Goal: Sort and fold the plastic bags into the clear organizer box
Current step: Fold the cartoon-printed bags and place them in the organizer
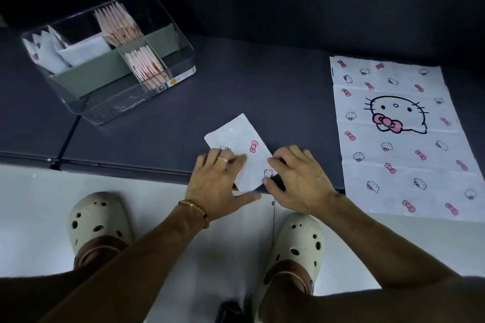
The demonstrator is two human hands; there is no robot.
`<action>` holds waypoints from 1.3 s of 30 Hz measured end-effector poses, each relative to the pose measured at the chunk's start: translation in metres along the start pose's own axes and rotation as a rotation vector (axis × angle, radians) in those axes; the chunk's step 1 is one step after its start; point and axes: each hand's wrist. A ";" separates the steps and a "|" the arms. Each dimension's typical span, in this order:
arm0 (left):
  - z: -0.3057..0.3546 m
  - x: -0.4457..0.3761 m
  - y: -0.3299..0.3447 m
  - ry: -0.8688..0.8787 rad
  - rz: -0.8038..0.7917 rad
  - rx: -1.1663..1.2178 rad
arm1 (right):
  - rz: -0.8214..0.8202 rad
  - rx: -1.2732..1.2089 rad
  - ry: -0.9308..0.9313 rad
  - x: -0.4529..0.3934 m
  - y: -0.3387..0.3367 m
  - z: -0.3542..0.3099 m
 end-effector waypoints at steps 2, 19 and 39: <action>-0.009 0.004 -0.005 0.056 -0.041 -0.059 | -0.020 -0.003 -0.076 0.001 -0.005 0.000; -0.011 -0.033 -0.013 -0.654 0.032 0.622 | 0.116 -0.750 0.591 -0.058 -0.004 0.006; -0.019 -0.052 0.011 0.072 -0.003 0.061 | -0.035 -0.082 0.131 -0.045 0.021 0.012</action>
Point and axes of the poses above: each hand's wrist, its own x-axis away from the middle knuckle, its own y-axis out of the palm, z = x × y, and after that the axes turned 14 degrees about -y, right-handed
